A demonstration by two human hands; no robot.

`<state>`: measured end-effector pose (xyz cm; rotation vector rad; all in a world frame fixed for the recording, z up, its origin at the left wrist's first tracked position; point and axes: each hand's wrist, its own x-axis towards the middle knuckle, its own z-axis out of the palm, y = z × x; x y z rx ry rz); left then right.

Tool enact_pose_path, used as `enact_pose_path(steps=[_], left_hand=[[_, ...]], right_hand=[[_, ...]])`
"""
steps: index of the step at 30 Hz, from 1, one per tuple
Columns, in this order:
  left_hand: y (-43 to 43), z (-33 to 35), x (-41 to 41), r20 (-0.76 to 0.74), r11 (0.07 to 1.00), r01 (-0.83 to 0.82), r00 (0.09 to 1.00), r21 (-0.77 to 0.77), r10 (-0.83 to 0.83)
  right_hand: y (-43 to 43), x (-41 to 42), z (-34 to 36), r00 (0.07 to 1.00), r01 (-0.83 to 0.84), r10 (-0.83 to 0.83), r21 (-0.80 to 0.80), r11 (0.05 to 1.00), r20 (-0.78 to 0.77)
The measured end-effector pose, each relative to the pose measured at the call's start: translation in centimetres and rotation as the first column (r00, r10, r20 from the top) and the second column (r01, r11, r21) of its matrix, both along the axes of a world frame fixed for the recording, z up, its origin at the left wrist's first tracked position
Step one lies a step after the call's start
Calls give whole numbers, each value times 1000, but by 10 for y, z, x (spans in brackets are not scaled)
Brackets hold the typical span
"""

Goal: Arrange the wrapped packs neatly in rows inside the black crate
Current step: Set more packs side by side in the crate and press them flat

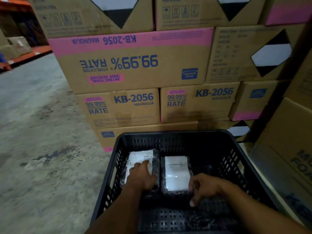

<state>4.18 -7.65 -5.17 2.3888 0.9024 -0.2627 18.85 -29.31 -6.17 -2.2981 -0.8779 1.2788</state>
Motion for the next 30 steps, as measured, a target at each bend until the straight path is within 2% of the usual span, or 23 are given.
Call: enact_pose_path(steps=[4, 7, 9, 12, 14, 18, 21, 26, 28, 30], left_hand=[[-17, 8, 9, 36, 999, 8, 999, -36, -7], [-21, 11, 11, 38, 999, 12, 999, -44, -10], [-22, 13, 9, 46, 999, 3, 999, -40, -1], [-23, 15, 5, 63, 999, -5, 998, -40, 7], [-22, 14, 4, 67, 999, -11, 998, -47, 14], [-21, 12, 3, 67, 998, -24, 997, -53, 28], [-23, 12, 5, 63, 997, -32, 997, -69, 37], [-28, 13, 10, 76, 994, -22, 997, -104, 30], [-29, 13, 12, 130, 985, -32, 990, -172, 55], [-30, 17, 16, 188, 932, -103, 966, -347, 177]], right_hand=[[-13, -20, -2, 988, -128, 121, -76, 989, -94], [-20, -28, -10, 994, -74, 70, -51, 996, -80], [-20, -25, -10, 999, -16, 16, 3, 1000, -36], [-17, -18, -11, 988, 25, -40, 95, 995, 152], [-18, -15, -13, 975, 37, -61, 115, 993, 214], [-27, -10, -13, 986, -17, 20, -19, 1000, 163], [-34, -6, -16, 964, -88, 115, -117, 989, 239], [-29, 1, -1, 969, -33, 42, -42, 999, 241], [-20, 11, 21, 982, -47, 44, 10, 999, 185], [-11, 23, 49, 994, -19, 6, 117, 993, 113]])
